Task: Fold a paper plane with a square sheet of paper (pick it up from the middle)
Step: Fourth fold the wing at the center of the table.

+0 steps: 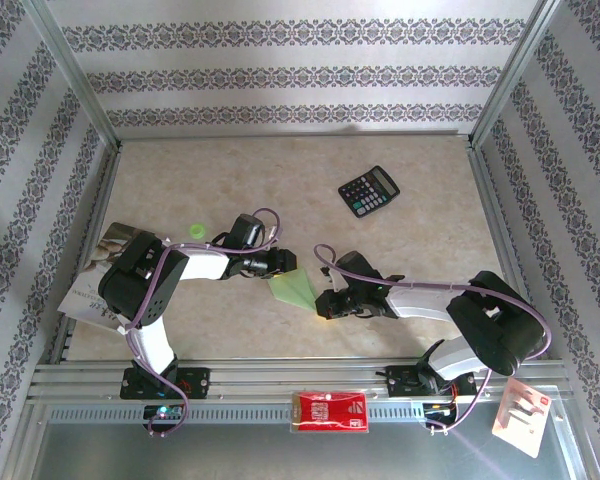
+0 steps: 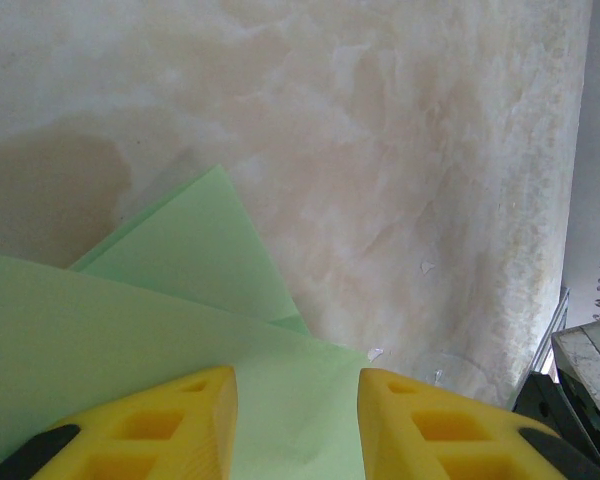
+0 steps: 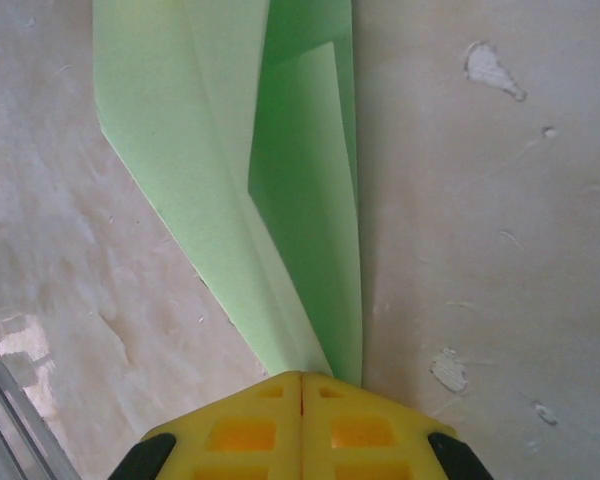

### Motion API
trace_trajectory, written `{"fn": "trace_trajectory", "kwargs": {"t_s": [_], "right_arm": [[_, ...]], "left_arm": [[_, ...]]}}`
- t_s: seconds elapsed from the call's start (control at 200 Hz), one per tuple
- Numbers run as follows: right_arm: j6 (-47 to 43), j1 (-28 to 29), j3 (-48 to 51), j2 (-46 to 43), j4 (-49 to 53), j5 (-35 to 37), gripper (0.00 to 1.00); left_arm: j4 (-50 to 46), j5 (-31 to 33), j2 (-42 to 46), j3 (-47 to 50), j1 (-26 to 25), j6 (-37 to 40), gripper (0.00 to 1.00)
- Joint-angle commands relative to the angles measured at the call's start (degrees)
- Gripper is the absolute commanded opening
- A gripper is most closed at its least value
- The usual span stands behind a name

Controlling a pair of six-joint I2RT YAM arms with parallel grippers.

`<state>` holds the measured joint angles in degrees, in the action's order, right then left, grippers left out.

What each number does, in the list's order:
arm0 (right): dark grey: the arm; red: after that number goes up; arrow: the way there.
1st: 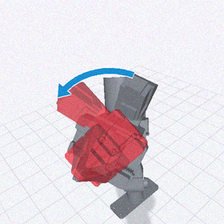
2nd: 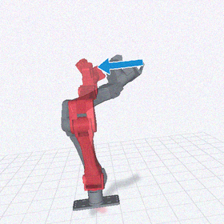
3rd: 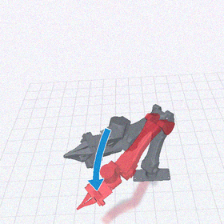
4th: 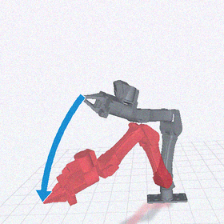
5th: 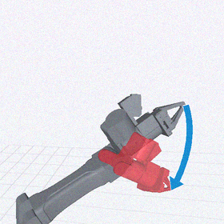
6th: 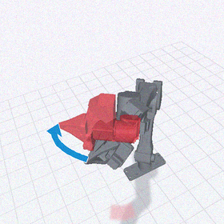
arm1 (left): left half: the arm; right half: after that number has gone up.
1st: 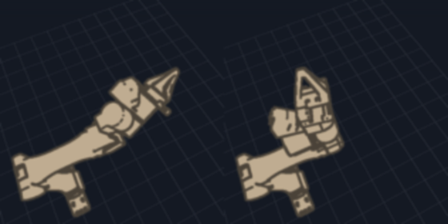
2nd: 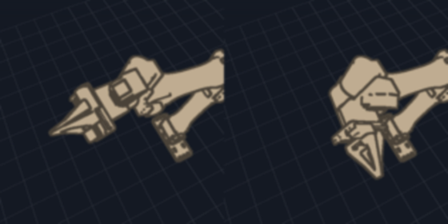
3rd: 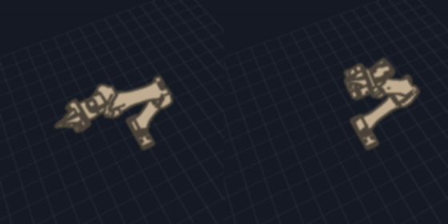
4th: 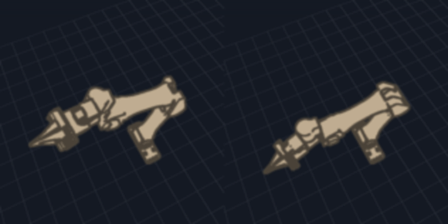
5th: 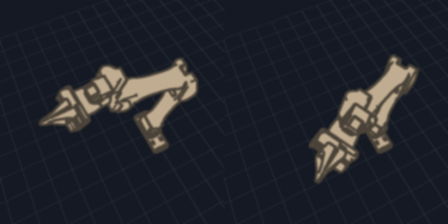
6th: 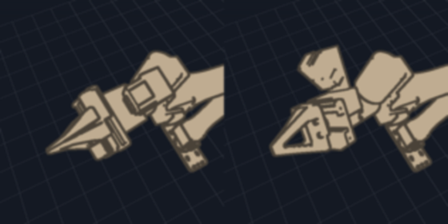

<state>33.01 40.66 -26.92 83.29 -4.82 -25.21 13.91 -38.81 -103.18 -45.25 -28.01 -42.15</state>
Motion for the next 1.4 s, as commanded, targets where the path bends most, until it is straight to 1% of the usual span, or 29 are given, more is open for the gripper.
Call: {"fn": "trace_trajectory", "kwargs": {"t_s": [0.0,0.49,0.699,0.719,0.804,0.954,1.209,1.394], "right_arm": [[0.2,-0.6,2.7,0.7,1.6,1.0,0.06],[5.9,-3.2,8.9,-5.4,-2.5,-3.4,0.05],[6.7,-3.5,7.6,-10.1,-1.9,-5.2,0.05],[6.7,-3.4,5.8,-10.4,-1.9,-5.1,0.05],[6.4,-2.8,4.1,-11.0,-1.4,-4.5,0.05],[5.2,-1.2,-0.1,-8.2,-0.9,-3.7,0.06],[2.7,-0.2,-7.5,3.3,-1.0,-4.3,0.06],[1.6,-0.6,-8.5,7.1,-0.3,-4.2,0.05]], "left_arm": [[-5.3,2.3,-2.0,0.2,0.6,2.3,0.37],[-6.3,3.4,-2.4,0.5,0.7,3.7,0.36],[-6.2,3.3,-2.5,0.4,0.8,3.5,0.37],[-6.3,3.2,-2.5,0.4,0.7,3.5,0.36],[-6.4,3.2,-2.4,0.3,0.8,3.4,0.36],[-6.1,3.0,-2.5,0.4,0.7,3.1,0.36],[-6.4,3.0,-2.3,0.5,0.7,3.2,0.37],[-6.6,2.9,-2.3,0.3,0.7,3.4,0.37]]}}
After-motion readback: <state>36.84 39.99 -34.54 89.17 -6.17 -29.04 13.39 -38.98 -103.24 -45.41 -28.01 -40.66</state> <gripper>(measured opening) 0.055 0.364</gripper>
